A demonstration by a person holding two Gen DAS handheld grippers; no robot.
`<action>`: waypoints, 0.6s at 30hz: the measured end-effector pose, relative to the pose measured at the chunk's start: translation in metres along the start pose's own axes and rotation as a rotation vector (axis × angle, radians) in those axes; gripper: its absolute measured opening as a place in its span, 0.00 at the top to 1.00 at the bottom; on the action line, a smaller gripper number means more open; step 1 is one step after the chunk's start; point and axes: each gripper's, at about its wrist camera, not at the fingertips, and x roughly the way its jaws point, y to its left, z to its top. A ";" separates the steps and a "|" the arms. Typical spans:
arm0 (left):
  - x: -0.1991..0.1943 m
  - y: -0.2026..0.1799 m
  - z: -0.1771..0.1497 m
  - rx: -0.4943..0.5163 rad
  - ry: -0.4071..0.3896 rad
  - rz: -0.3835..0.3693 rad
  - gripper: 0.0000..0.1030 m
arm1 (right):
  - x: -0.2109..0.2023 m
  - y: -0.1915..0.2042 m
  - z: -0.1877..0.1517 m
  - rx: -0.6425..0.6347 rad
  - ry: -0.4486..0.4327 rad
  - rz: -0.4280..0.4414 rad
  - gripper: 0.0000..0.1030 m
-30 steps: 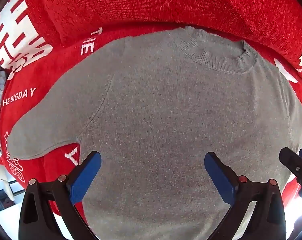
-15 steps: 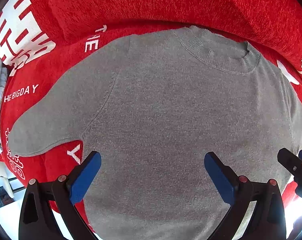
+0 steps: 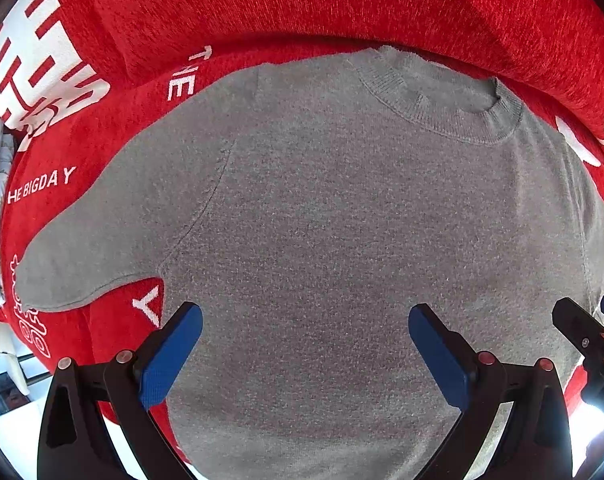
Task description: Fold small clothes
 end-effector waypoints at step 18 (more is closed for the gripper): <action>-0.001 -0.004 0.006 -0.007 0.001 0.002 0.00 | 0.006 0.018 0.006 -0.035 -0.011 -0.036 0.00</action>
